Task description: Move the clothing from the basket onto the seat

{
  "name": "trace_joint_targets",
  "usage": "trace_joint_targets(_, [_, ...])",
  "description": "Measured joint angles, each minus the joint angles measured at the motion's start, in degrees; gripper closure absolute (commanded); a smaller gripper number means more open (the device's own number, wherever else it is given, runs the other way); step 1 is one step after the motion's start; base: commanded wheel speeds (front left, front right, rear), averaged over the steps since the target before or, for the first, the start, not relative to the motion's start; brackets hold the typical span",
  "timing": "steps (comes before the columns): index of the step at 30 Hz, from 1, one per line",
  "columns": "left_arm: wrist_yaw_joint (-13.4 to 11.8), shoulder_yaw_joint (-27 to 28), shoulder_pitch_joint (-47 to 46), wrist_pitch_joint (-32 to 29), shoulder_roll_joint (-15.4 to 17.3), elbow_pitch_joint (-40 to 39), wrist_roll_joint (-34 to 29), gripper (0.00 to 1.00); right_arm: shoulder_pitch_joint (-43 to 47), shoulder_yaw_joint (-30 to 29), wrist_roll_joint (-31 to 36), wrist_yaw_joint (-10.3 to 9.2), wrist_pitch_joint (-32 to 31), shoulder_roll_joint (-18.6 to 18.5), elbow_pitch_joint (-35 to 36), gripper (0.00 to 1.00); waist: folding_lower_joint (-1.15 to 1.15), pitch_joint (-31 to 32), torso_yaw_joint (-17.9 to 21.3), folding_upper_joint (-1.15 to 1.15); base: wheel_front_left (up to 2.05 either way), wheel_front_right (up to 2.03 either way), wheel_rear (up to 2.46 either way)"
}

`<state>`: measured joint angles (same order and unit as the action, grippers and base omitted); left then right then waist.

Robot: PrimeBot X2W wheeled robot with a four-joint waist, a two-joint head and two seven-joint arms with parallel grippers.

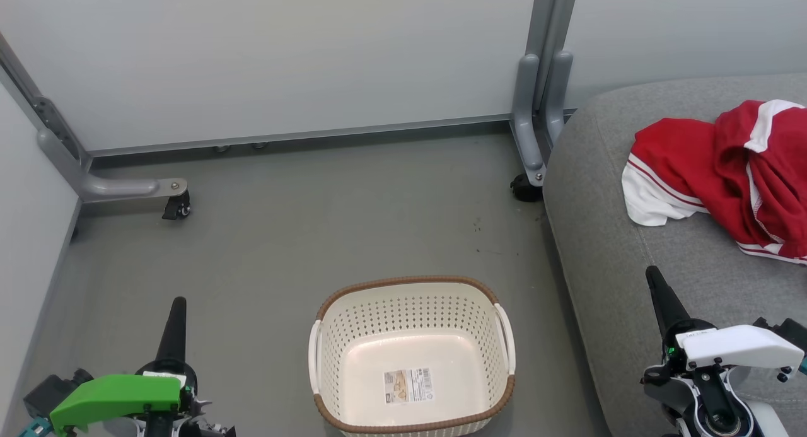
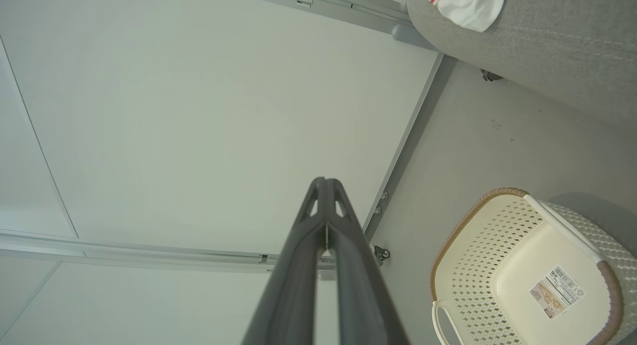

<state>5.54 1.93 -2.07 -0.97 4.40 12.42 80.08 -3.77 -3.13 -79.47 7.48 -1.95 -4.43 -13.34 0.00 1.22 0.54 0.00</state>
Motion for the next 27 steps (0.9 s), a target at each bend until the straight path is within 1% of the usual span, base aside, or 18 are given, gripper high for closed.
trace_joint_targets(27, [1.5,2.1,-2.9,-3.3,-0.1,1.2,11.1,1.0,-1.6,-2.0,-11.0,0.0,-3.1,0.6,-0.5,1.0,0.0,-1.1,-0.4,0.0,0.0,0.0,0.0])
